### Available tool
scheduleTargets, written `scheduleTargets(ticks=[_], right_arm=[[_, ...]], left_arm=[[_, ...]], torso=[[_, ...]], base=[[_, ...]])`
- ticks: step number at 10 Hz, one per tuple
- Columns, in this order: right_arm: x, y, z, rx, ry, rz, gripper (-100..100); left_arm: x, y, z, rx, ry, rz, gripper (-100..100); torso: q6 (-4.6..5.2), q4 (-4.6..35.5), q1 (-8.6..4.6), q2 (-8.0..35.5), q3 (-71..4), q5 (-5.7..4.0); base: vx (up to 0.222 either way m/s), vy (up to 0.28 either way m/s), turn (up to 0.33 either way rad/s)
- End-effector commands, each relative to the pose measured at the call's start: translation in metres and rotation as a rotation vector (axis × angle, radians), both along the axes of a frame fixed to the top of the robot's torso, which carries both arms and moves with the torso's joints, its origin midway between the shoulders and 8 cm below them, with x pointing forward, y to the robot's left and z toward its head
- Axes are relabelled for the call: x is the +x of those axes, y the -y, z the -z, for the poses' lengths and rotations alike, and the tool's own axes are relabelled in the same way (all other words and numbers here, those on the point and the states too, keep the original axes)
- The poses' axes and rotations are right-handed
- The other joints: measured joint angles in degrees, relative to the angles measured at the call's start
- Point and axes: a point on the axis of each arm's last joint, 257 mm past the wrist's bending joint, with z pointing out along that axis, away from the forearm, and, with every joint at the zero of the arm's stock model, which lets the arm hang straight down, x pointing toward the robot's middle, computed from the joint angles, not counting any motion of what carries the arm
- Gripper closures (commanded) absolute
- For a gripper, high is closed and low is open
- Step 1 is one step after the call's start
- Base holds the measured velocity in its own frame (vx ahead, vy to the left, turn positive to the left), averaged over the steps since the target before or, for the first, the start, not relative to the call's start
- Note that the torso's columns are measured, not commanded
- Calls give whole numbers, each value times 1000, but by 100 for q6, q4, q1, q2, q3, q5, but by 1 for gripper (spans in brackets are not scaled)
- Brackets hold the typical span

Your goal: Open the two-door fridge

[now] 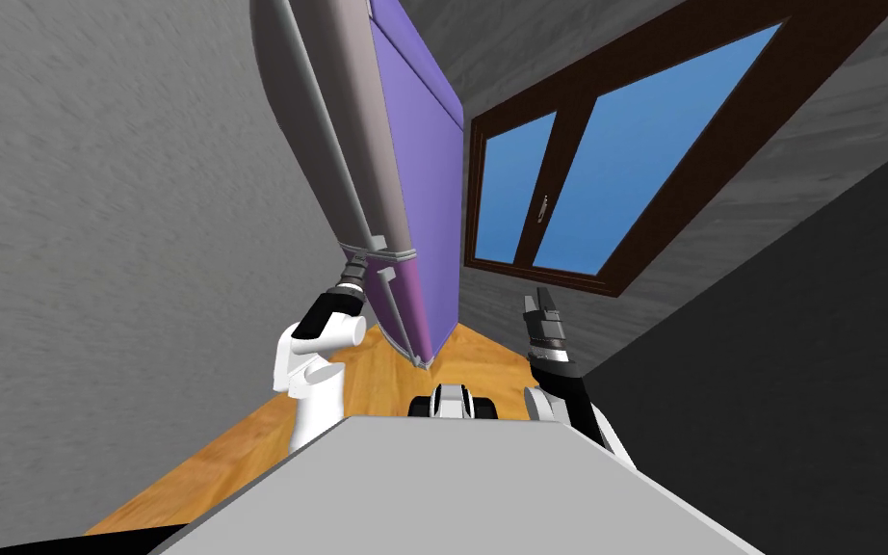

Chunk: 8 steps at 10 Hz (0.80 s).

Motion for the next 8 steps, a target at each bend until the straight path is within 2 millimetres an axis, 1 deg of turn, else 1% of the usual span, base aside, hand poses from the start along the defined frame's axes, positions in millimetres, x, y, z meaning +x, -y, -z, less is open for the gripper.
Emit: scheduleTargets(ticks=[1, 2, 3, 4, 5, 8], right_arm=[[0, 0, 0, 0, 0, 0, 0], [0, 0, 0, 0, 0, 0, 0], [0, 0, 0, 0, 0, 0, 0], [0, 0, 0, 0, 0, 0, 0], [0, 0, 0, 0, 0, 0, 0], [0, 0, 0, 0, 0, 0, 0]], left_arm=[[3, -6, 6, -11, -44, -23, -100], [3, -9, 3, -13, -54, -38, -100], [4, -10, 7, -18, -70, -40, -100], [4, -12, 4, -20, -79, -54, -100], [5, -13, 8, -24, -94, -56, -100], [4, -18, 6, -33, -126, -83, -100]], torso=[[0, 1, -4, 1, 1, -1], [0, 2, -5, 6, 4, -2], [0, 1, -5, 1, 1, -2], [0, 1, -1, 3, 2, 0], [0, 1, -2, 0, 1, -1], [5, 0, 3, -1, -3, -1]], base=[[61, -36, 10], [77, -40, 20], [70, -33, 10], [79, -36, 16], [57, -26, 12], [48, -30, 19]])
